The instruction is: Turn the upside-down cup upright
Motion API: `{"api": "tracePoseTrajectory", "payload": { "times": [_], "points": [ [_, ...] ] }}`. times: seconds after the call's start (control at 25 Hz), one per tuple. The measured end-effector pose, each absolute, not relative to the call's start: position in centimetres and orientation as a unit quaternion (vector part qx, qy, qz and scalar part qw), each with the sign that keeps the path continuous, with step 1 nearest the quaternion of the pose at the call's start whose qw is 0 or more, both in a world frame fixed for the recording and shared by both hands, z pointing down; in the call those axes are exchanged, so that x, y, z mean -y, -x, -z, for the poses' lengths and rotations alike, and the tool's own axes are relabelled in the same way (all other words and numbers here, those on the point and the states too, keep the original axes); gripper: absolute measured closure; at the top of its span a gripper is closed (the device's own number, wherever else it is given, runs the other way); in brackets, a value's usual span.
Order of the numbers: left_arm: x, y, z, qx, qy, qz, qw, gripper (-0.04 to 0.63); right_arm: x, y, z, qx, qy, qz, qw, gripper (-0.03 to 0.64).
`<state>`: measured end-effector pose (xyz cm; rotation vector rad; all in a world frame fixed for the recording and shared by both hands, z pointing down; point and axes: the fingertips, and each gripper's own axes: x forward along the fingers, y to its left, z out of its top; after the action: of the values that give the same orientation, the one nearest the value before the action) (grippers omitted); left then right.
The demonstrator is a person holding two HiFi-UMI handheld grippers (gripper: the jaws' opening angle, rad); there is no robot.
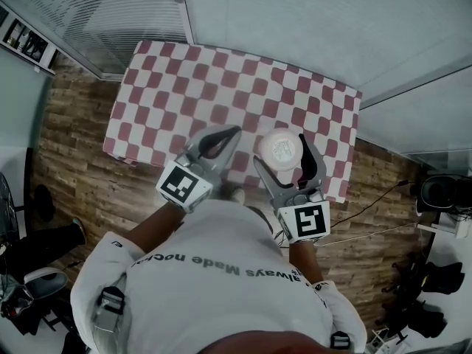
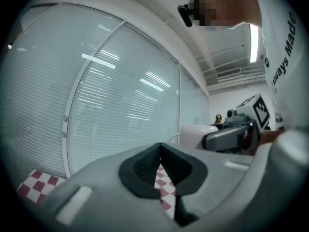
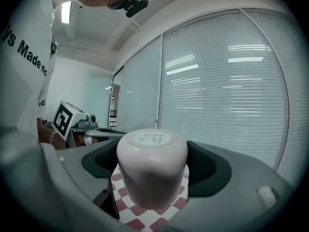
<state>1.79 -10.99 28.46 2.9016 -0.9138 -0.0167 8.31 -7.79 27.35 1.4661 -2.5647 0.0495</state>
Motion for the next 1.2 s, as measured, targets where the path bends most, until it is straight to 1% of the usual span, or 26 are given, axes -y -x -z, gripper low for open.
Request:
{"api": "tracePoseTrajectory", "payload": {
  "times": [0.12,0.24,0.44,0.6,0.76,1.04,1.12,1.2],
  "points": [
    [10.9,-1.8,-28.4,0.301,-0.952,0.009,0.049,0.592,8.0,-8.8,-27.4,0.862,-0.500,-0.037,0.066,0.186],
    [10.7,-1.6,-28.6,0.302,-0.952,0.008,0.043,0.592,8.2,-9.9,-27.9,0.855,-0.512,-0.082,0.023,0.186],
    [10.4,-1.5,-28.7,0.302,-0.952,0.010,0.057,0.592,8.4,-11.9,-28.4,0.837,-0.516,-0.171,-0.068,0.186],
    [10.1,-1.4,-28.8,0.301,-0.952,0.009,0.056,0.592,8.8,-13.3,-28.6,0.812,-0.505,-0.248,-0.151,0.186],
    [9.7,-1.5,-28.7,0.296,-0.953,0.015,0.058,0.592,9.1,-14.3,-29.4,0.781,-0.494,-0.313,-0.218,0.186],
    [8.7,-1.4,-29.5,0.289,-0.955,0.004,0.062,0.592,9.1,-15.7,-31.6,0.699,-0.437,-0.440,-0.357,0.186],
    [8.4,-1.2,-29.7,0.288,-0.956,0.002,0.063,0.592,9.0,-15.7,-32.5,0.674,-0.425,-0.470,-0.380,0.186],
    [8.3,-1.1,-30.0,0.289,-0.955,-0.001,0.065,0.592,8.9,-15.6,-33.1,0.660,-0.421,-0.486,-0.389,0.186]
  ]
}}
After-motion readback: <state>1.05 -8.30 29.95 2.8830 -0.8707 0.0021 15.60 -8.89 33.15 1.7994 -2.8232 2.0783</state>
